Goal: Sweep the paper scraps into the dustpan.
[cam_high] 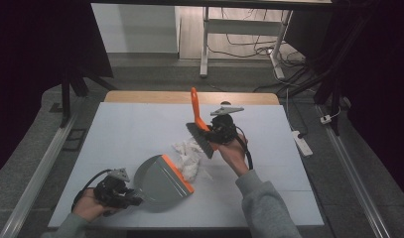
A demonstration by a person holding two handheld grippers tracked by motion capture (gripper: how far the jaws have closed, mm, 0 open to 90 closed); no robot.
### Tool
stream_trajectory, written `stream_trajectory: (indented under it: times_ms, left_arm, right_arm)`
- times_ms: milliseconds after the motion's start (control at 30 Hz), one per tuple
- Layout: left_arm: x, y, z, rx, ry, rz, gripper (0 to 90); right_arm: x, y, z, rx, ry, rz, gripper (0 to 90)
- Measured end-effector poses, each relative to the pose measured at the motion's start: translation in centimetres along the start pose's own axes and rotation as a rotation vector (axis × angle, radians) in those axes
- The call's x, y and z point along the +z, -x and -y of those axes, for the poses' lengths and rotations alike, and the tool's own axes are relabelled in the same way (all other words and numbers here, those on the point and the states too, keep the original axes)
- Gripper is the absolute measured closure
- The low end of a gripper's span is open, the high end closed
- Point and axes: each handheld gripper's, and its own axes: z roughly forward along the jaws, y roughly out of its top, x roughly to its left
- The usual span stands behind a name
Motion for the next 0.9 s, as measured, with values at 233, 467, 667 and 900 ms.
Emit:
stream_trajectory:
  times_ms: [233, 467, 667, 900]
  left_arm:
    - [0.0, 0.0, 0.0, 0.002, 0.001, 0.001, 61.9]
    - [0.0, -0.1, 0.0, 0.002, -0.001, 0.002, 61.9]
    - [0.0, -0.1, 0.0, 0.001, -0.001, 0.001, 61.9]
    - [0.0, -0.2, -0.1, -0.003, 0.0, 0.003, 61.9]
  right_arm:
    - [2.1, 2.6, -0.3, 0.015, -0.062, 0.088, 70.3]
    - [4.5, 4.1, -0.9, 0.01, -0.091, 0.121, 70.3]
    - [5.4, 4.7, -1.5, 0.0, -0.12, 0.154, 70.3]
    - [7.2, 5.1, -1.6, -0.032, -0.209, 0.161, 70.4]
